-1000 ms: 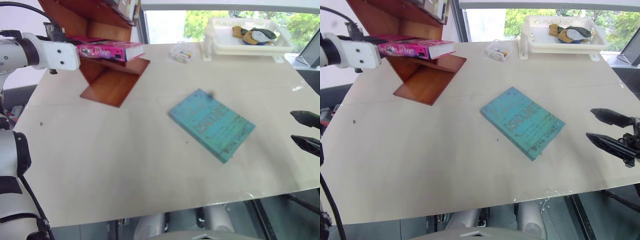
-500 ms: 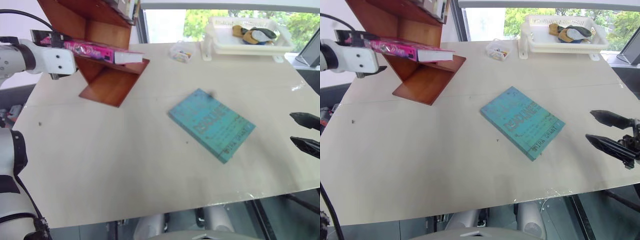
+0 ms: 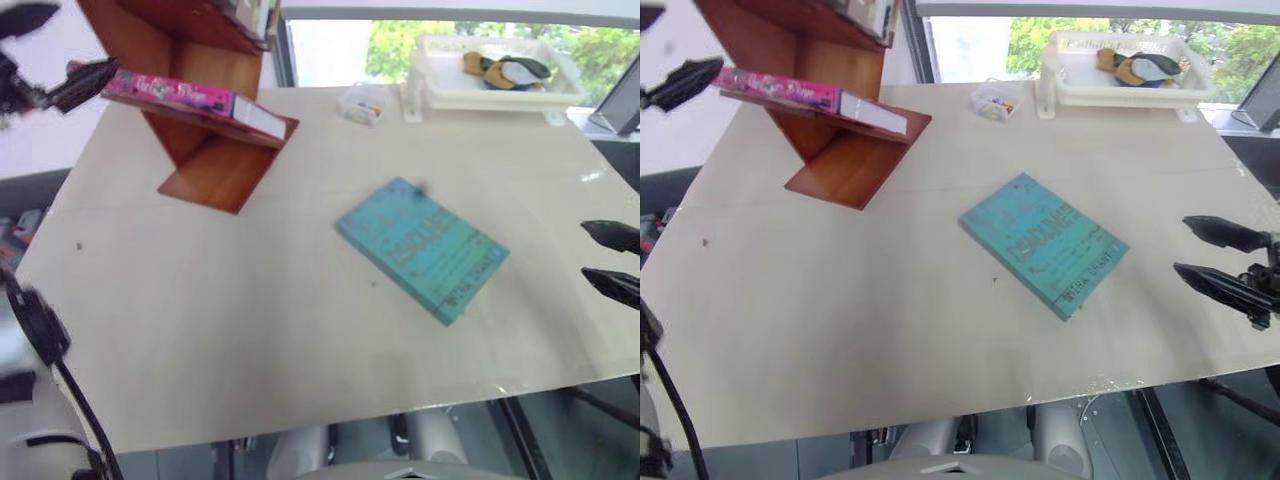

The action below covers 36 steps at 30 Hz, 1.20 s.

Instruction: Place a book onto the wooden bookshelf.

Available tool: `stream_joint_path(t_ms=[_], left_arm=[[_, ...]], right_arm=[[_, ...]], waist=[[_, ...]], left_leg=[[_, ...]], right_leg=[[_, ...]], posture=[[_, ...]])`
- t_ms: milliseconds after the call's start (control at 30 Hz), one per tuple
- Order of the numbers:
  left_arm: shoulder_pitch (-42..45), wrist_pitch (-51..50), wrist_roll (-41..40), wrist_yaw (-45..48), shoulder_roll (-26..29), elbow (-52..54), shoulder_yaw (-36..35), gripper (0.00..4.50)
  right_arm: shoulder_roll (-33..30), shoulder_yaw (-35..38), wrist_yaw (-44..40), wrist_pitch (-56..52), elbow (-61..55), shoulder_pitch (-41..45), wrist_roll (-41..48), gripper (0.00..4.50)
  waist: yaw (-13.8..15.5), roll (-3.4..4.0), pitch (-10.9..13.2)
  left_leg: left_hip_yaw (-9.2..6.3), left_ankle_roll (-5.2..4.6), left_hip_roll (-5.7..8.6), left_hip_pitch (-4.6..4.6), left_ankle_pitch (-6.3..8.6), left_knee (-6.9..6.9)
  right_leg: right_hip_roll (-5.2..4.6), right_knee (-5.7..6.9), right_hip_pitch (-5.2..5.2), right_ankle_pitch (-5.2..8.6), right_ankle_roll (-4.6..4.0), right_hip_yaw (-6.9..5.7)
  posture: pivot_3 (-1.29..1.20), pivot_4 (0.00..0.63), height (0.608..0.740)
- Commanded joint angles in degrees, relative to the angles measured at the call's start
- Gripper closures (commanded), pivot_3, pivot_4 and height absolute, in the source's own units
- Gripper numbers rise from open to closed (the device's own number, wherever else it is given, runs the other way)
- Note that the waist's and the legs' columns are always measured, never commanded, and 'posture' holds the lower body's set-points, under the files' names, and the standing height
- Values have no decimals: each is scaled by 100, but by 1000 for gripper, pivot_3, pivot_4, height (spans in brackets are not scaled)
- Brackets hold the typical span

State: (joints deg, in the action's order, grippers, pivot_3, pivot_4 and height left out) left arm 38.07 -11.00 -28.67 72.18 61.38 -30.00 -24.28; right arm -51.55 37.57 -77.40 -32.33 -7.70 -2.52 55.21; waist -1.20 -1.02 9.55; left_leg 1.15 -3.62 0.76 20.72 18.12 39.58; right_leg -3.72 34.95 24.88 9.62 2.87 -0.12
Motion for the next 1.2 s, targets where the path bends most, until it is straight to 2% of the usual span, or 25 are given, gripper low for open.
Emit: stream_joint_path(t_ms=[33,133,200,367,500,800,1200], left_arm=[[-1966,-1595,-906,-124,-145,2415,-975,38],[-3229,-2306,-1140,-547,-410,3417,-1465,38],[-3765,-2287,-945,-866,-619,3793,-1544,38],[-4469,-2384,-961,-1227,-911,4424,-1641,38],[-4862,-2330,-799,-1584,-1230,4525,-1494,38],[-5027,-2354,-848,-1767,-1474,4669,-1091,38],[-4882,-2077,-758,-1641,-1483,4451,-810,38]], right_arm=[[-99,55,-152,14,60,6,-9,0],[-134,-21,-213,39,218,109,-75,0],[-179,-86,-280,34,350,195,-126,0],[-287,-157,-404,24,509,333,-218,0],[-290,-24,-460,65,546,78,-326,0],[-218,41,-674,789,1119,-867,-1103,0],[-65,-115,-702,1749,1785,-1226,-1819,0]], waist=[[-11,-9,4],[30,-25,6],[91,-21,5],[215,-5,0],[205,2,-5],[201,-1,-7],[190,12,-16]], left_leg=[[1,1,-1,2,0,-7],[-8,5,-3,15,0,-8],[-14,9,-2,10,-2,-8],[-22,-2,3,-12,2,-9],[-26,5,1,-12,-3,-10],[-17,2,8,-9,-3,-12],[-6,2,1,-16,-2,-13]], right_leg=[[-26,-1,6,0,-1,3],[-30,-1,20,-1,-3,-2],[-34,-2,15,-1,-5,-7],[-36,-7,-11,9,-34,-15],[-29,-4,-10,6,-41,-18],[-19,-11,-11,7,-40,-15],[7,-9,-10,8,-39,-4]], posture=[[0,150,740],[0,150,740],[0,150,740],[0,150,740],[0,150,740],[0,150,740],[0,150,740]])
